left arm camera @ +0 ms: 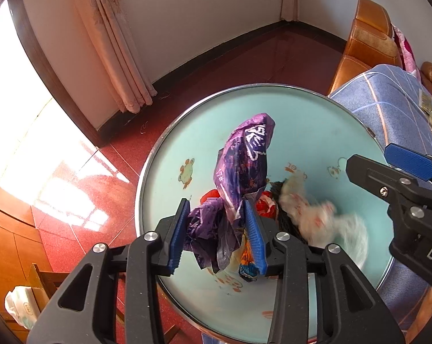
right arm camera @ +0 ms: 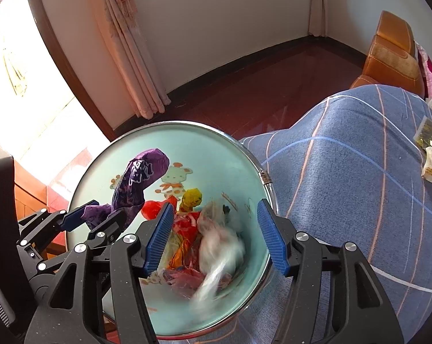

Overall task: Collect trash
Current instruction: 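Lower both tools into the bin opening and open them to drop the items, then move both tools back to the table items near the cartons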

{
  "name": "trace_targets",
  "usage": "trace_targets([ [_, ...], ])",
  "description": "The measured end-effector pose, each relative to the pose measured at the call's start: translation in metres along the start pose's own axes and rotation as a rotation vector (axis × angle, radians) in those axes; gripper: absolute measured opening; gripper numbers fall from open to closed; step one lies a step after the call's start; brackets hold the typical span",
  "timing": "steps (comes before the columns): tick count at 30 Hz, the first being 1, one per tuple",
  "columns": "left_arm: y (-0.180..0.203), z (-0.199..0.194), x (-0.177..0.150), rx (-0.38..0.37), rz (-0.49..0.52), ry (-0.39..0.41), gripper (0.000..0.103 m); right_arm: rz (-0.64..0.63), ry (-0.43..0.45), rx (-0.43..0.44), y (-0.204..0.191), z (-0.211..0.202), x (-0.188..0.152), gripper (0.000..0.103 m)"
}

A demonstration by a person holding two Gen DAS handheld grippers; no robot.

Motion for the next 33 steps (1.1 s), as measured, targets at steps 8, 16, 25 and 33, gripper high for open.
trace_targets([
  [8, 0.002, -0.014, -0.002, 0.013, -0.002, 0.024, 0.064, 0.007, 0.029, -0.013, 0.003, -0.016, -0.001, 0.062],
  [16, 0.001, -0.036, -0.006, 0.057, -0.009, 0.067, 0.094, 0.039, 0.093, -0.019, 0.011, -0.046, 0.000, 0.070],
  [25, 0.000, -0.049, -0.016, 0.072, -0.012, 0.069, 0.095, 0.059, 0.103, -0.060, 0.021, -0.064, -0.012, 0.074],
  [33, 0.023, -0.065, -0.021, 0.048, 0.048, 0.086, 0.095, 0.077, 0.120, -0.102, 0.048, -0.086, -0.034, 0.074],
])
Point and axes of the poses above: each gripper's, at about its wrist camera, not at the fingertips, and z roughly the way its jaws point, y to its right, x to its top, the point moved 3 cm from there along z, roughly the way its jaws point, and after that the axes turned 10 degrees about x, right-handed, at the moved point
